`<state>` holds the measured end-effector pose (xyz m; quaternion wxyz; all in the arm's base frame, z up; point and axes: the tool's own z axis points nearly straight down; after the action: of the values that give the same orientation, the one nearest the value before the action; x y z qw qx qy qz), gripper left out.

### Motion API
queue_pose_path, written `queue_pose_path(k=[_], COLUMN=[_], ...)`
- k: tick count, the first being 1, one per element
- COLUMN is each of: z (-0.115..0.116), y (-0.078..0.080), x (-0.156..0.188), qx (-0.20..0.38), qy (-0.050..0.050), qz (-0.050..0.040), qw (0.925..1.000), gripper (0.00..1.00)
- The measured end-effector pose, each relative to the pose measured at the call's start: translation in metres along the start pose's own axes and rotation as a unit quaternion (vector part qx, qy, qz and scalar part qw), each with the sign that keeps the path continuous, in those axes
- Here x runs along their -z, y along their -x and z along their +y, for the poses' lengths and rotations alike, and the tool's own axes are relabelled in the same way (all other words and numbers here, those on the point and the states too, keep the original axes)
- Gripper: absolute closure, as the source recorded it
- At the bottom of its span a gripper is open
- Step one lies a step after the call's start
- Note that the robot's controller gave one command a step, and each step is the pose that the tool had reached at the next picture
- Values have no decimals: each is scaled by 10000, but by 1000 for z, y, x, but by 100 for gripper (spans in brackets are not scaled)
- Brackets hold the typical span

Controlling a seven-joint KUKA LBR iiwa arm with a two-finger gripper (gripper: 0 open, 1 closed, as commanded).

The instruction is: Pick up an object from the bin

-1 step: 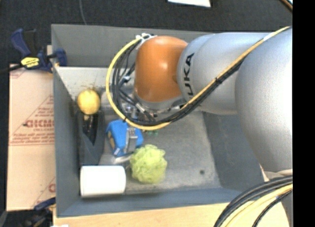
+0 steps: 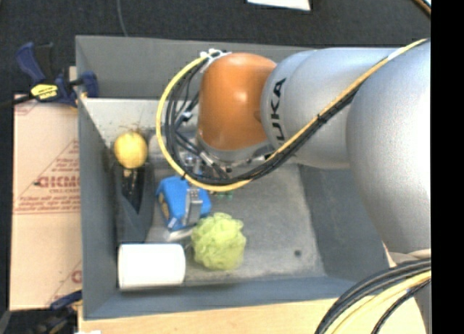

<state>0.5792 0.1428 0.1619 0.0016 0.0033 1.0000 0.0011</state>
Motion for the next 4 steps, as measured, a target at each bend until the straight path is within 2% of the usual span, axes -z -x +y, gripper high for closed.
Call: queue_pose_path(k=[1,2,3,4], z=[-6,72,49,12], y=[8,52,54,67], x=[-2,20,22,26], qx=[-4,653,444,2033], qy=[10,27,28,22], qz=[-11,-45,-18,-57], qw=[10000,9979,9990,9791], gripper=[0,0,0,0])
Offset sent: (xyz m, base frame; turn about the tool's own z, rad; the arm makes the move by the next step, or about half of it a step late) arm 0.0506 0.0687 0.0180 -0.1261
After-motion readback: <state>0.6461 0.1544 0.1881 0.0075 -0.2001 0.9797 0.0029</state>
